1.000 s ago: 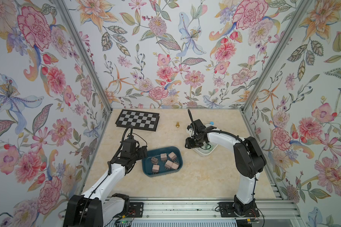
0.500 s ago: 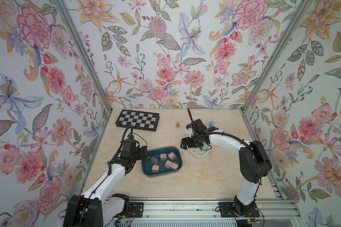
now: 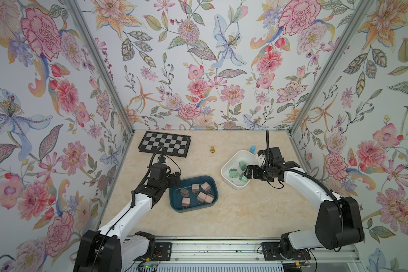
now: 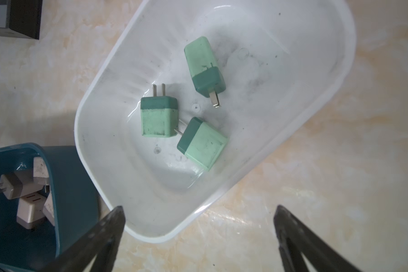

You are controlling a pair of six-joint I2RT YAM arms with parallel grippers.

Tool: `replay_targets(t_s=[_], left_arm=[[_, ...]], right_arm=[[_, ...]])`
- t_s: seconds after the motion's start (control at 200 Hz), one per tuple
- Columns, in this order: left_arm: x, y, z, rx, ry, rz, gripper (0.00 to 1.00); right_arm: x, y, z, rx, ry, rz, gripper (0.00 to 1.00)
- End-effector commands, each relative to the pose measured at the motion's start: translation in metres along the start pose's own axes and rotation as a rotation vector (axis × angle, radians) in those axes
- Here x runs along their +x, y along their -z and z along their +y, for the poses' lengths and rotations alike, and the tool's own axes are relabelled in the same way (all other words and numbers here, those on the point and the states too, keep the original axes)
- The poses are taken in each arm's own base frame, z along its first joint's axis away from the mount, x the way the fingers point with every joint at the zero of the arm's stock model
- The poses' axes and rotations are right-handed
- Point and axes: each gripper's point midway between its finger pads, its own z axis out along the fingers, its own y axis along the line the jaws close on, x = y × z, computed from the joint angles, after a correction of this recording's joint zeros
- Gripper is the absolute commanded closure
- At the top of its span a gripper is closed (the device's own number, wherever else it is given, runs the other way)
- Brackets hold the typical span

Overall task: Place the plugs by color into the storage box
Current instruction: Adjust the storage box at the center of the board.

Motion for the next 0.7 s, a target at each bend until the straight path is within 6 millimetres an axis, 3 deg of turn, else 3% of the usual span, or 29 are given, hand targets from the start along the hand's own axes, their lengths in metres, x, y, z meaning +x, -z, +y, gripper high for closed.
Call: replay_targets(t_s=[0.0, 0.225, 0.385, 0.56, 0.675, 0.696], left_arm=[[-0.002, 0.001, -0.035, 0.004, -0.185, 0.026, 0.03], [0.021, 0.001, -0.084, 0.128, -0.228, 0.06, 0.03], [0.036, -0.015, -0.092, 0.145, -0.248, 0.103, 0.02], [0.033, -0.039, -0.104, 0.148, -0.276, 0.13, 0.02], [0.02, -0.058, -0.111, 0.128, -0.286, 0.113, 0.02], [0.023, -0.068, -0.111, 0.118, -0.291, 0.132, 0.02]], right_arm=[[0.011, 0.006, 0.014, -0.044, 0.01, -0.018, 0.0], [0.034, 0.002, 0.016, -0.043, 0.003, -0.002, 0.0], [0.043, -0.003, 0.012, -0.041, -0.002, 0.013, 0.0], [0.042, -0.003, 0.012, -0.041, -0.002, 0.007, 0.0], [0.041, -0.003, 0.012, -0.044, -0.003, 0.005, 0.0], [0.041, -0.003, 0.012, -0.044, -0.003, 0.005, 0.0]])
